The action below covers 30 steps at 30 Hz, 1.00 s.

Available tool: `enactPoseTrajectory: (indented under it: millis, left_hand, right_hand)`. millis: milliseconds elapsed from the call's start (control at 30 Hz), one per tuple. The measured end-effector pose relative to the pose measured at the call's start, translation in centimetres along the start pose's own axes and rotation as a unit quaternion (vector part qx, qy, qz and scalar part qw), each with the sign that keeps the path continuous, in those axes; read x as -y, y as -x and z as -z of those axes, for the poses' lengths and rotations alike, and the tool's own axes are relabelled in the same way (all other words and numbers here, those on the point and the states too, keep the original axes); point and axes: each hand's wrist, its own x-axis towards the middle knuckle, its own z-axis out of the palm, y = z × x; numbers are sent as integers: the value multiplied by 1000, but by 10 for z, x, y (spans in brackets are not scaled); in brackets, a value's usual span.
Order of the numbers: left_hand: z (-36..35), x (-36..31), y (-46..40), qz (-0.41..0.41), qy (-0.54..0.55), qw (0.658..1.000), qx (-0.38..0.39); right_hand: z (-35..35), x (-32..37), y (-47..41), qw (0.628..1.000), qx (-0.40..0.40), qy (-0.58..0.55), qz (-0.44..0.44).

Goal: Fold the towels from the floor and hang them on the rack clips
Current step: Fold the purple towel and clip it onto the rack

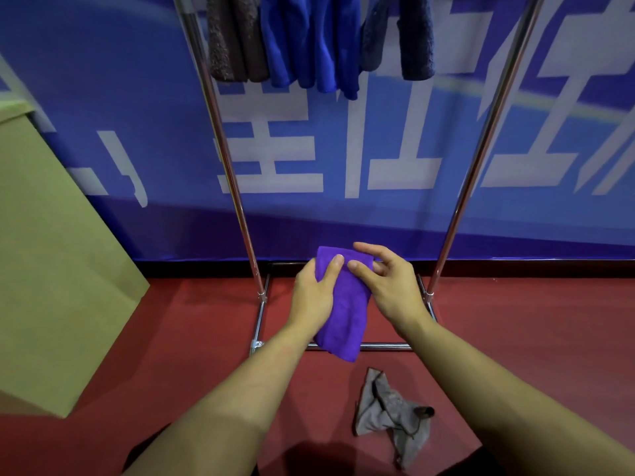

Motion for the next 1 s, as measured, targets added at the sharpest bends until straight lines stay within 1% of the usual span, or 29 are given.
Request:
enactPoseTrajectory:
  millis: [67, 167, 200, 233, 267, 300, 333, 367, 400, 433, 533, 633, 733, 767, 833, 867, 900, 1000]
  left_hand:
    - [0, 1, -2, -12, -15, 1000, -25]
    - [4, 1, -7, -15, -15, 997, -74]
    - [6, 1, -9, -17, -4, 996, -84]
    - [7, 1, -11, -20, 6, 996, -88]
    - [8, 1, -11, -26, 13, 996, -89]
    - [9, -1, -10, -32, 18, 996, -86]
    - [8, -2, -9, -37, 20, 996, -75]
    - [7, -2, -8, -42, 19, 997, -61]
    - [6, -2, -7, -47, 14, 998, -49]
    - [5, -2, -6, -51, 10, 998, -43]
    - [5, -1, -6, -48, 6, 998, -41]
    - [5, 4, -10, -18, -12, 999, -33]
    - [3, 11, -13, -11, -68, 996, -60]
    - [2, 13, -14, -20, -93, 993, -76]
    - [1, 16, -14, -76, -149, 981, -98]
    - [0, 17, -14, -102, -167, 977, -89]
    - [-2, 18, -14, -113, -166, 978, -60]
    - [-12, 19, -8, -71, -175, 979, 72]
  right_hand:
    - [-2, 2, 1, 1000, -18, -12, 0]
    - [0, 6, -3, 992, -110, -54, -2]
    - [2, 7, -4, 989, -131, -59, -22]
    - [4, 7, -5, 988, -127, -61, -62]
    - [5, 7, -5, 987, -89, -70, -116]
    - [5, 6, -4, 981, -28, -90, -170]
    - [2, 6, -1, 969, 38, -118, -213]
    - [0, 6, 2, 958, 83, -144, -234]
    - [-2, 7, 3, 952, 103, -164, -236]
    - [-3, 7, 3, 954, 103, -169, -225]
    - [-2, 4, 1, 970, 82, -139, -179]
    - [-1, -3, 1, 977, 61, -115, -166]
    - [-1, -5, -1, 982, 14, -98, -161]
    - [0, -7, -3, 983, -11, -95, -159]
    - [2, -10, -6, 982, -63, -97, -146]
    - [3, -11, -7, 982, -84, -98, -136]
    - [4, -12, -8, 982, -100, -100, -126]
    - [3, -12, -9, 982, -108, -109, -114]
